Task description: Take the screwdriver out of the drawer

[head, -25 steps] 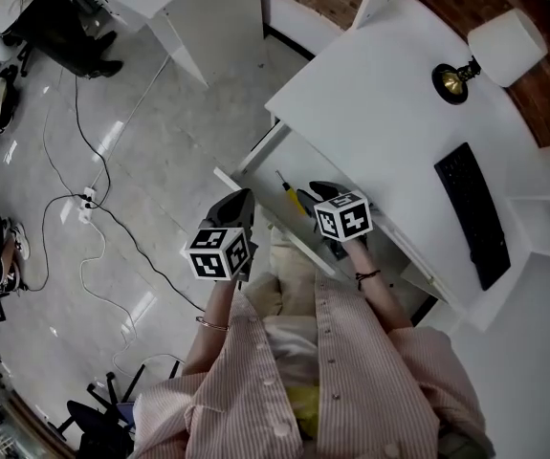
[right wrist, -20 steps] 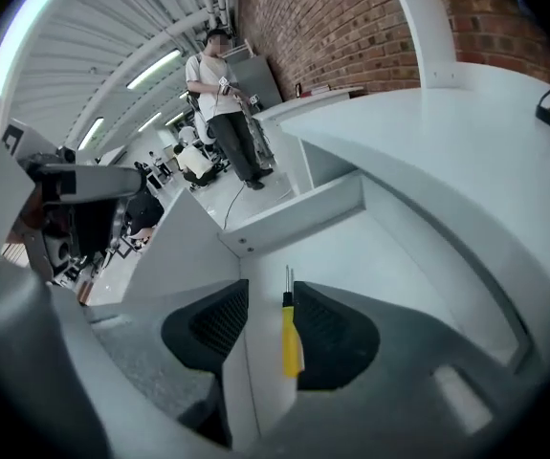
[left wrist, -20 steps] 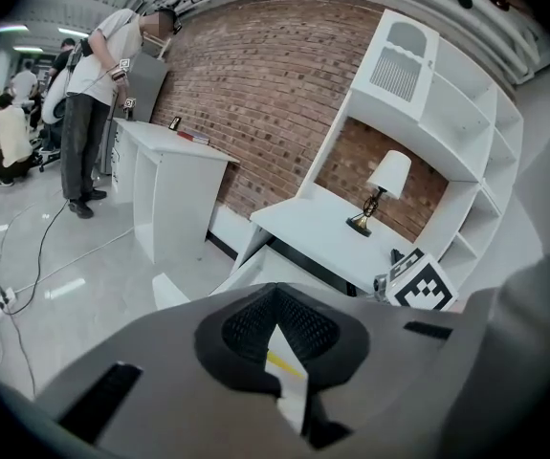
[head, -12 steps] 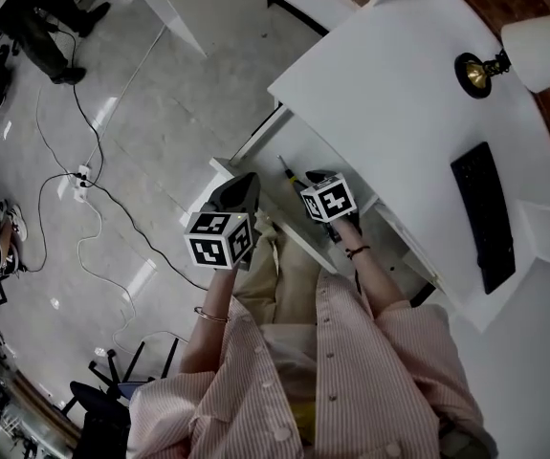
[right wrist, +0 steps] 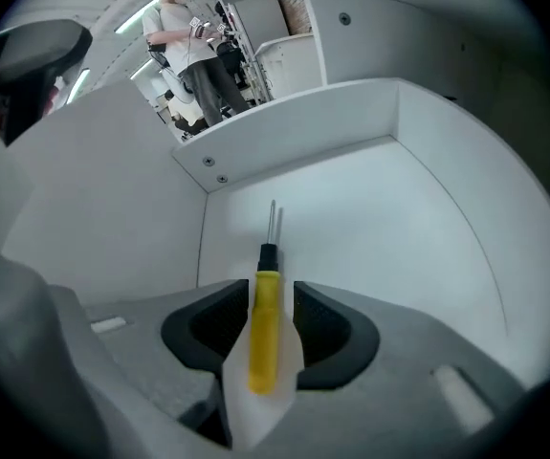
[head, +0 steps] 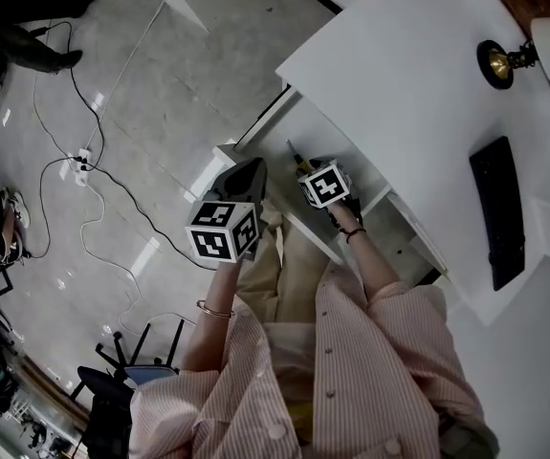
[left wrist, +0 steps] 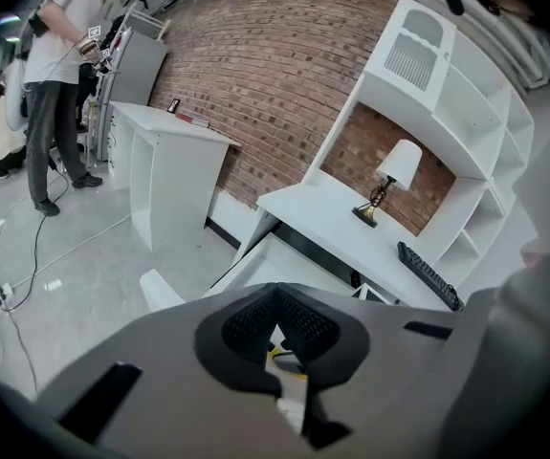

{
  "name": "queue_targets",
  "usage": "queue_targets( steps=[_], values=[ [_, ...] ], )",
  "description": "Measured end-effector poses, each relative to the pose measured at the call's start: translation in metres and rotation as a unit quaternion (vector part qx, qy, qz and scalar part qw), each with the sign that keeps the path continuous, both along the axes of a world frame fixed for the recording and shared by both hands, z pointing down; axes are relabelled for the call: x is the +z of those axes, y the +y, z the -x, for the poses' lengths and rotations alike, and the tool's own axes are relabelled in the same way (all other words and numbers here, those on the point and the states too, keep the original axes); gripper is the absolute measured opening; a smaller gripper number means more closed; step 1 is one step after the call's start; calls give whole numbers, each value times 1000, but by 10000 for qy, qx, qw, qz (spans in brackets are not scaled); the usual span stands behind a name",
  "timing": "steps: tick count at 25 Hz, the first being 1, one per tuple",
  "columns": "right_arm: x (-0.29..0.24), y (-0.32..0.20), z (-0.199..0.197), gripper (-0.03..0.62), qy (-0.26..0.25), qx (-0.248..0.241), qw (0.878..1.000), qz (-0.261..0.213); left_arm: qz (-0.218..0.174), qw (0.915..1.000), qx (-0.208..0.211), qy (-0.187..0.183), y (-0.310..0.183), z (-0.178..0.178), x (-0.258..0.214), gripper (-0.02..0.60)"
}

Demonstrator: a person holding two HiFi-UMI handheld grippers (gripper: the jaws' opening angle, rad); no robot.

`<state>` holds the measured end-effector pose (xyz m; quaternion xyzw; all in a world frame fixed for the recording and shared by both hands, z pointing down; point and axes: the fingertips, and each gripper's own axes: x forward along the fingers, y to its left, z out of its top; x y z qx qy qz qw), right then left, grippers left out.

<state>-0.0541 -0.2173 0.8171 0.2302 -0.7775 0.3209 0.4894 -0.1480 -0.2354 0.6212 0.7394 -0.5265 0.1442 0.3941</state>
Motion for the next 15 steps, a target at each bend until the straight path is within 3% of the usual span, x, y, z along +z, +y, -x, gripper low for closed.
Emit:
queue_targets(
  steps=[9, 15],
  values=[
    [-4, -4, 5, 92, 434, -475, 9968, -483, 71, 10000, -11, 53, -2, 1, 6, -2],
    [0, -5, 2, 83, 619, -718, 9941, -524, 77, 10000, 0, 50, -4, 1, 7, -2]
  ],
)
